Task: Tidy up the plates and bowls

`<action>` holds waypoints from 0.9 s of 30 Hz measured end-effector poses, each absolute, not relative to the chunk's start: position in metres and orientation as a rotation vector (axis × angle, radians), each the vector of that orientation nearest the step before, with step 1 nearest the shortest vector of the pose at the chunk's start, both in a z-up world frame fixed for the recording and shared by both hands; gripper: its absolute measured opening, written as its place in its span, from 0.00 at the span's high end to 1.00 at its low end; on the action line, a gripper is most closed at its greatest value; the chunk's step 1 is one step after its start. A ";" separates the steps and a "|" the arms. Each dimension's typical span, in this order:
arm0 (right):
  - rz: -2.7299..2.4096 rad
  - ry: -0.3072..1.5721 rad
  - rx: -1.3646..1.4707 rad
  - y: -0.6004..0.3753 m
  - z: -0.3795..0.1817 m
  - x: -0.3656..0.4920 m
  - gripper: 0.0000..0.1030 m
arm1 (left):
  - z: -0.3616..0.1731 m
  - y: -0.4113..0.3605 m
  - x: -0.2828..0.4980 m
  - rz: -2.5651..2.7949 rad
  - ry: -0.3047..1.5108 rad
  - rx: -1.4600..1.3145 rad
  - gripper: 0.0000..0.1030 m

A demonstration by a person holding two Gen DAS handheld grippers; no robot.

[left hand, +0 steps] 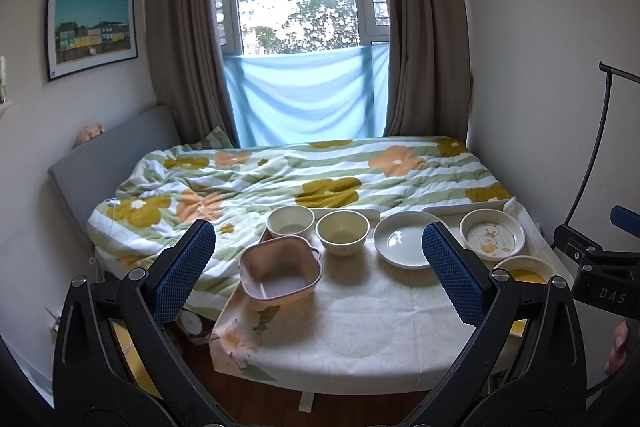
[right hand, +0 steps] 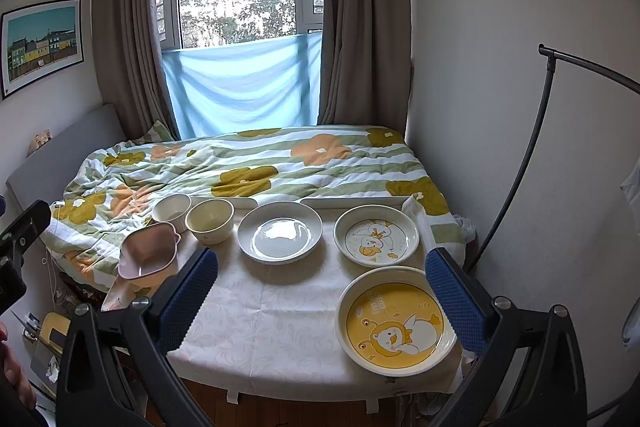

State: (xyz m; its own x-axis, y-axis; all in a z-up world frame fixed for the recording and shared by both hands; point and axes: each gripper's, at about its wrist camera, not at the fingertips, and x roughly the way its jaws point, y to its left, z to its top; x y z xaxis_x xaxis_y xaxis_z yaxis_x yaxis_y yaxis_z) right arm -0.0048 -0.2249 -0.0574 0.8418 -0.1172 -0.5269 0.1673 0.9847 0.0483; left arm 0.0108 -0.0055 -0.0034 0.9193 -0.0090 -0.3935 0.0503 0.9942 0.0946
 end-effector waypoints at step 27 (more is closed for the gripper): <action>-0.240 0.672 0.220 -0.264 -0.090 0.001 0.00 | -0.038 -0.046 0.064 -0.296 0.530 0.146 0.00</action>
